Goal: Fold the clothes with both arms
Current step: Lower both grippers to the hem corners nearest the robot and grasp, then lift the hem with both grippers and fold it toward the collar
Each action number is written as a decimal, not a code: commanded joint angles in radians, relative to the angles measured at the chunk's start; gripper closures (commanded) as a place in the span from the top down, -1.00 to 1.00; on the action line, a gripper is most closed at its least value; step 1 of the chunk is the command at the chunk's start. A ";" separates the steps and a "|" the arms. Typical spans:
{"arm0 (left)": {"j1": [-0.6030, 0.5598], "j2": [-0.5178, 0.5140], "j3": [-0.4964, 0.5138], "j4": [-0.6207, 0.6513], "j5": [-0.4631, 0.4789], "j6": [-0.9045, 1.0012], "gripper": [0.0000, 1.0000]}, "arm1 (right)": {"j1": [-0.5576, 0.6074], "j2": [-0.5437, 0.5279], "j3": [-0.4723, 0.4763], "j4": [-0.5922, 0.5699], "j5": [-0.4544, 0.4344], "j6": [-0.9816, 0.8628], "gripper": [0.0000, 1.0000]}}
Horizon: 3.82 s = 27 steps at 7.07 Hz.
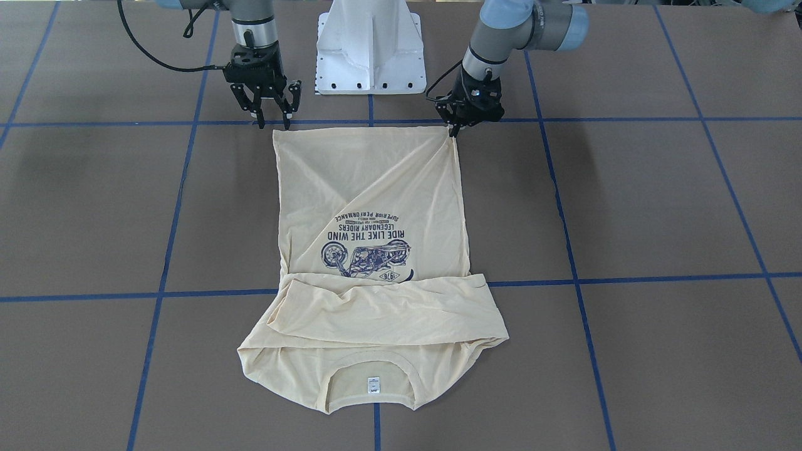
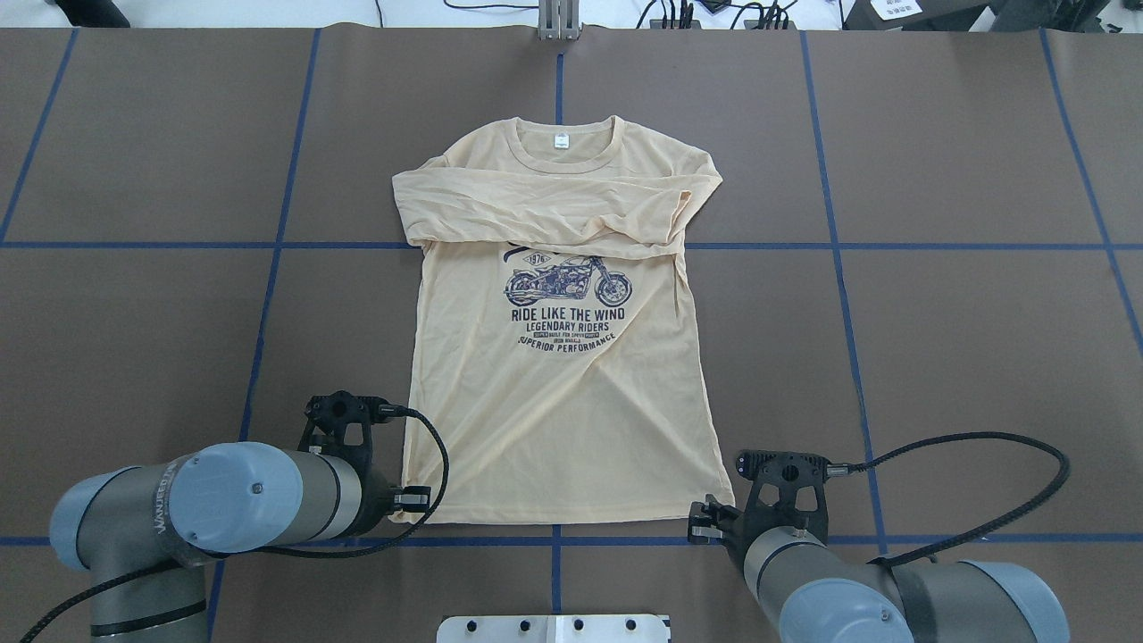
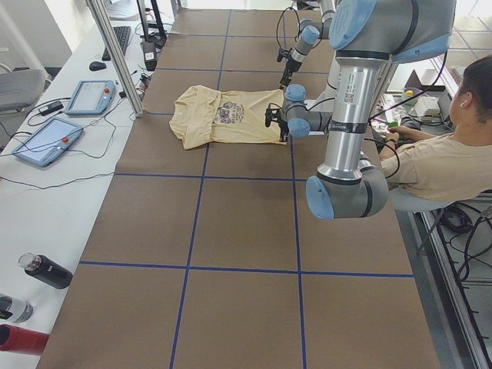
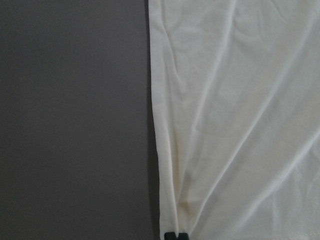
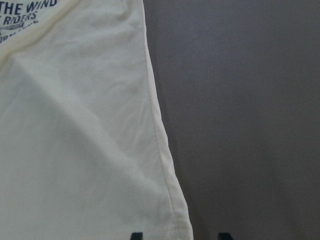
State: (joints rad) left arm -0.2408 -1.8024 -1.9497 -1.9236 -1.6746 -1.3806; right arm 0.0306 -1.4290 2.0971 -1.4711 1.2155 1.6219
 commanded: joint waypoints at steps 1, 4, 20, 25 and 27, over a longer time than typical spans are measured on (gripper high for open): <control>0.000 -0.002 0.000 0.000 -0.001 -0.002 -1.00 | -0.006 0.002 -0.015 0.000 -0.002 -0.005 0.07; 0.000 -0.002 0.000 0.000 -0.001 0.000 -1.00 | -0.008 0.004 -0.031 0.000 -0.004 -0.011 0.07; -0.005 0.006 -0.084 0.014 -0.016 0.008 -1.00 | 0.029 0.039 -0.008 -0.012 0.005 -0.016 -1.00; 0.029 0.040 -0.585 0.316 -0.181 0.011 -1.00 | -0.018 0.030 0.537 -0.338 0.271 -0.031 -1.00; 0.077 0.035 -0.585 0.318 -0.172 0.003 -1.00 | -0.071 0.033 0.621 -0.393 0.269 -0.030 -1.00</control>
State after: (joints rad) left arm -0.1847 -1.7645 -2.5216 -1.6182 -1.8469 -1.3746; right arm -0.0136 -1.3979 2.6633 -1.8232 1.4800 1.5919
